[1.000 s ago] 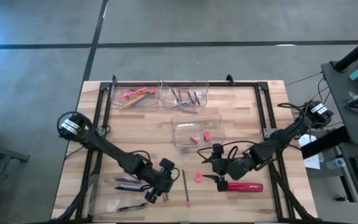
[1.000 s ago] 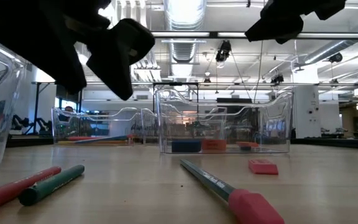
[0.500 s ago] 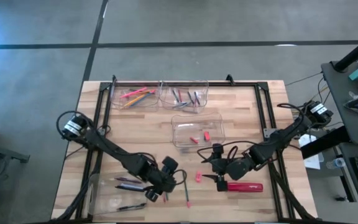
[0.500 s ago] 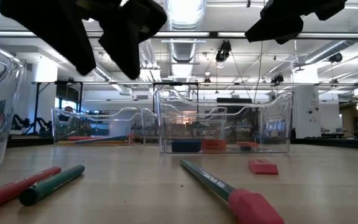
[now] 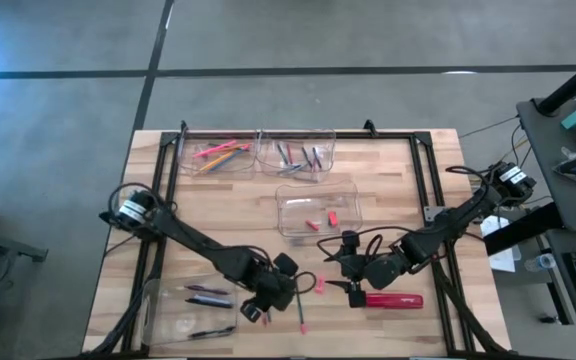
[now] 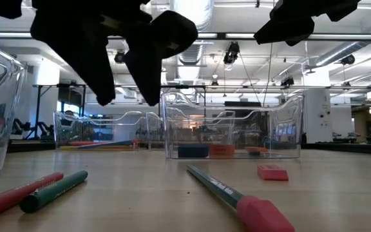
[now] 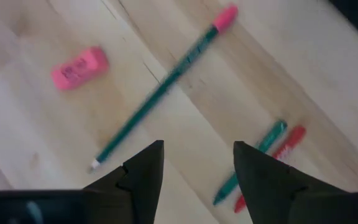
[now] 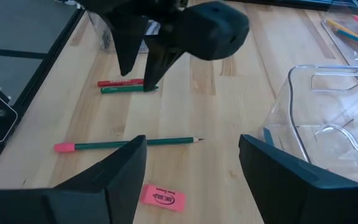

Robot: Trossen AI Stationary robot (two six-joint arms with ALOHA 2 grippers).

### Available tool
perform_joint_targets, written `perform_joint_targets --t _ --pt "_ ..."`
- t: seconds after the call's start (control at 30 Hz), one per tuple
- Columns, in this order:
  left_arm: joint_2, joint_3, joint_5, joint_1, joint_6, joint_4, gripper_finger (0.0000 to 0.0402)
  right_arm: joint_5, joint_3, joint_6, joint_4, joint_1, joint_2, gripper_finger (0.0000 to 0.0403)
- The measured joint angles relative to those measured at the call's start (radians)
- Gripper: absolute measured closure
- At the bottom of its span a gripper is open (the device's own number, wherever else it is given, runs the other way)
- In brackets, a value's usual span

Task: Sort crayons/erasers/pens/pencils in bins
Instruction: Put the green crayon into the top right transparent bin

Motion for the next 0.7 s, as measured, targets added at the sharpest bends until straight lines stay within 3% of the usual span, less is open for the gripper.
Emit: perform_joint_targets --t 0.7 --pt "0.113 0.007 0.058 -0.013 0.049 -0.025 0.0234 0.0 -0.001 0.008 -0.017 0.0 0.0 0.0158"
